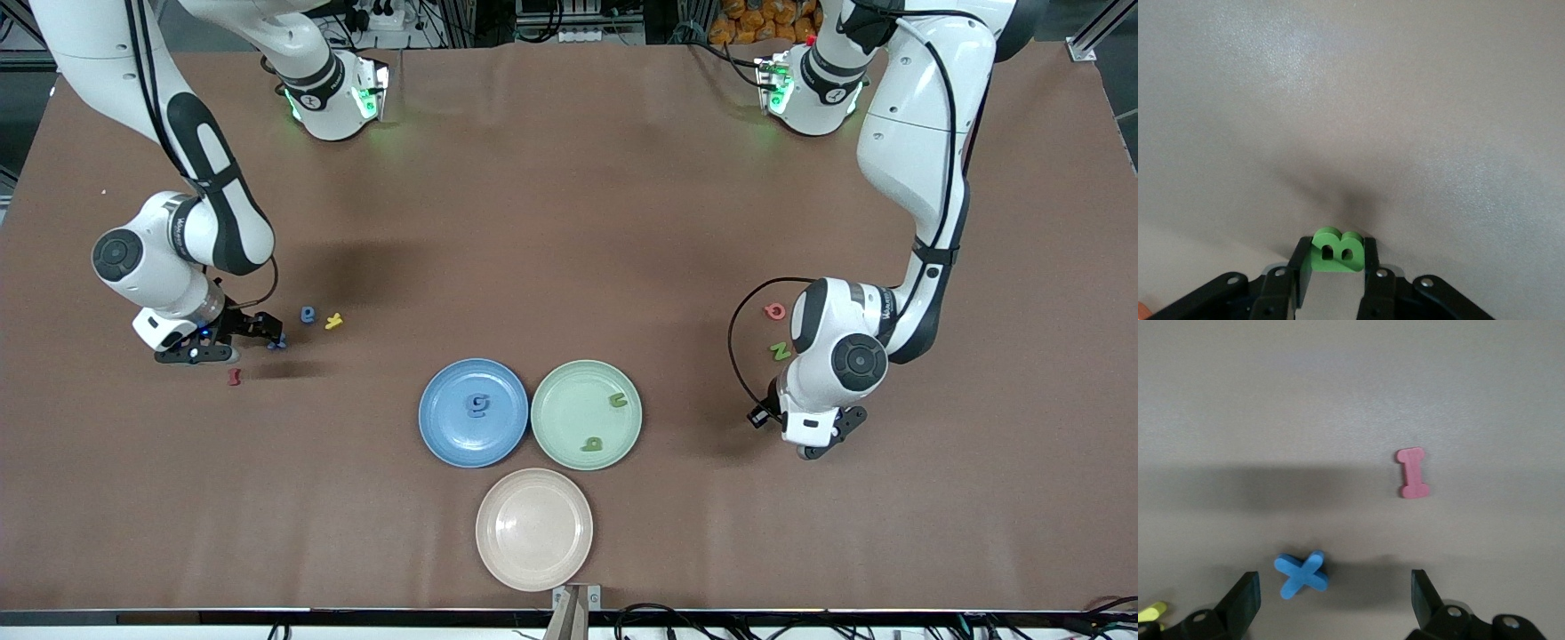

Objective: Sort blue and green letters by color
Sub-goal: 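Reach the right gripper to the blue X and grasp it, then carry the green B onto the green plate with the left gripper and release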

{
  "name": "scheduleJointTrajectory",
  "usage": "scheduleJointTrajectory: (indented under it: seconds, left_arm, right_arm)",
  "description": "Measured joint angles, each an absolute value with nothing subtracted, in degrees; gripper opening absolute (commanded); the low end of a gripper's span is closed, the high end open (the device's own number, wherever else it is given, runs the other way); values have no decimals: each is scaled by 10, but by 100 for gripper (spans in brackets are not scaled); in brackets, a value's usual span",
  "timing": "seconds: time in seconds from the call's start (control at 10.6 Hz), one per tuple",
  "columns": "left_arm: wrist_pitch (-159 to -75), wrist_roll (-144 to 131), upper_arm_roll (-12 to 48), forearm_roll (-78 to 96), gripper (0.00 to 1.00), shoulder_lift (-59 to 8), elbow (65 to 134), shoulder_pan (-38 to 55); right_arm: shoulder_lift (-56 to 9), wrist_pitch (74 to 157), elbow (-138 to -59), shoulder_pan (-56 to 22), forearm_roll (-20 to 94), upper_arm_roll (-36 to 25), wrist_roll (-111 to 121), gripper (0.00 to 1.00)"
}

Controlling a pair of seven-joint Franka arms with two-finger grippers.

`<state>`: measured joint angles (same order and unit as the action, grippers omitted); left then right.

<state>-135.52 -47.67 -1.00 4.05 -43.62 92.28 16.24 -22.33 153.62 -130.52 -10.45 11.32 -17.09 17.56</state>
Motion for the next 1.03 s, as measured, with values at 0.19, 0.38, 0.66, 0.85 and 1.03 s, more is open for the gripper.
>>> scheduleJointTrajectory:
  seconds: [0.19, 0.38, 0.66, 0.85, 1.03]
  left_arm:
    - [-1360, -479, -9, 41, 0, -436, 920, 162]
    - [-1361, -486, -7, 41, 0, -435, 909, 165]
    - [-1363, -516, 11, 41, 0, -434, 891, 169]
    - [-1372, -534, 36, 41, 0, -433, 869, 175]
    - [-1415, -552, 70, 48, 0, -433, 855, 183]
  right_arm:
    - [-223, 1541, -1308, -114, 114, -169, 162, 100]
    - [-223, 1547, -1312, -120, 114, -169, 158, 100]
    - [-226, 1559, -1318, -120, 114, -169, 158, 100]
    - [-229, 1562, -1320, -120, 114, -169, 158, 98]
    - [-233, 1570, -1323, -120, 115, -169, 158, 90]
